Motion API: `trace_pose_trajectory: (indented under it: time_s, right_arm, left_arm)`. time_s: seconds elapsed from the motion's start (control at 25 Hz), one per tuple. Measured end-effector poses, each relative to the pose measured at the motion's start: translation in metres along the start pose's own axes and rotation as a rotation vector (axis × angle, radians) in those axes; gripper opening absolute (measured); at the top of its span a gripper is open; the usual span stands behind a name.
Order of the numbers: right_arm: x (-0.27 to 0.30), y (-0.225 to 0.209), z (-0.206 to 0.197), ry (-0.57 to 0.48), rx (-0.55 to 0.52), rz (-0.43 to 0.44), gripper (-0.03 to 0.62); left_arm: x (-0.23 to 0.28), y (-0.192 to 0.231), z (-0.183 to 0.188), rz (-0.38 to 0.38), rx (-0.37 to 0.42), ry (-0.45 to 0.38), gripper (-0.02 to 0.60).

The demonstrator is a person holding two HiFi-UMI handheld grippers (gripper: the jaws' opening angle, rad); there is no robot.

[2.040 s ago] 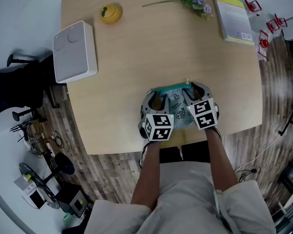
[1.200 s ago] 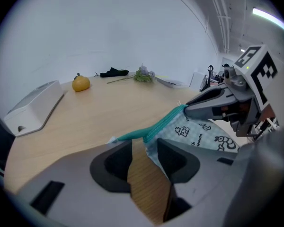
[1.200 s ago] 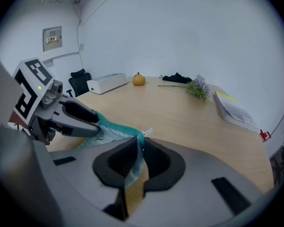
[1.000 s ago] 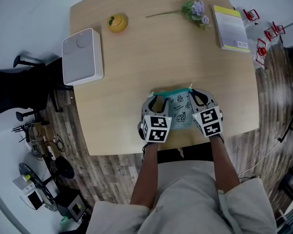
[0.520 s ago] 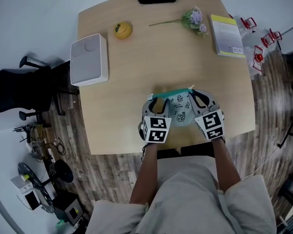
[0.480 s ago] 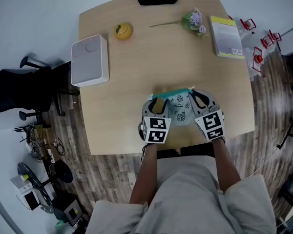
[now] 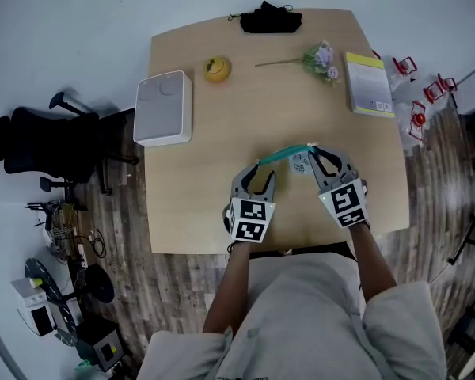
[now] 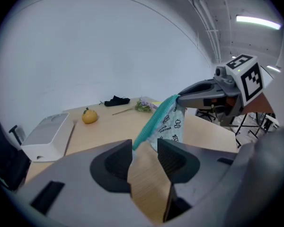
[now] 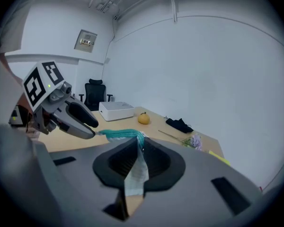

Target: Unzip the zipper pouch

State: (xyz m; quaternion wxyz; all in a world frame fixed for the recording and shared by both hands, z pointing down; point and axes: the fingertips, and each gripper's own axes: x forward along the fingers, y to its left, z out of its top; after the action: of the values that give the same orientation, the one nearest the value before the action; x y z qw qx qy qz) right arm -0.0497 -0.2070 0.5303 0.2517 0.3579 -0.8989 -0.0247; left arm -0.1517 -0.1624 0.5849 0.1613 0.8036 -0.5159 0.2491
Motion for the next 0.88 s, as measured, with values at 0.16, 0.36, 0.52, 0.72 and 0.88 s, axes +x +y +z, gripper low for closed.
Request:
trace_pose_trajectory:
  time_s: [0.16, 0.36, 0.52, 0.72, 0.88]
  right_arm:
    - [-0.002, -0.002, 0.009, 0.013, -0.176, 0.024, 0.046]
    - [-0.011, 0.012, 0.027, 0.012, -0.449, 0.158, 0.046]
    - [-0.024, 0.037, 0.037, -0.017, -0.582, 0.318, 0.046]
    - [-0.035, 0.058, 0.034, -0.012, -0.694, 0.437, 0.046]
    - [-0.045, 0.067, 0.027, 0.012, -0.792, 0.506, 0.046]
  left_arm:
    - [-0.018, 0.002, 0.031, -0.056, 0.096, -0.077, 0.172]
    - [-0.033, -0.016, 0.085, -0.283, 0.268, -0.193, 0.172]
    - [-0.041, -0.037, 0.105, -0.469, 0.437, -0.216, 0.172]
    - [-0.038, -0.059, 0.087, -0.63, 0.729, -0.111, 0.164]
    - [-0.04, -0.075, 0.076, -0.736, 0.9, -0.033, 0.15]
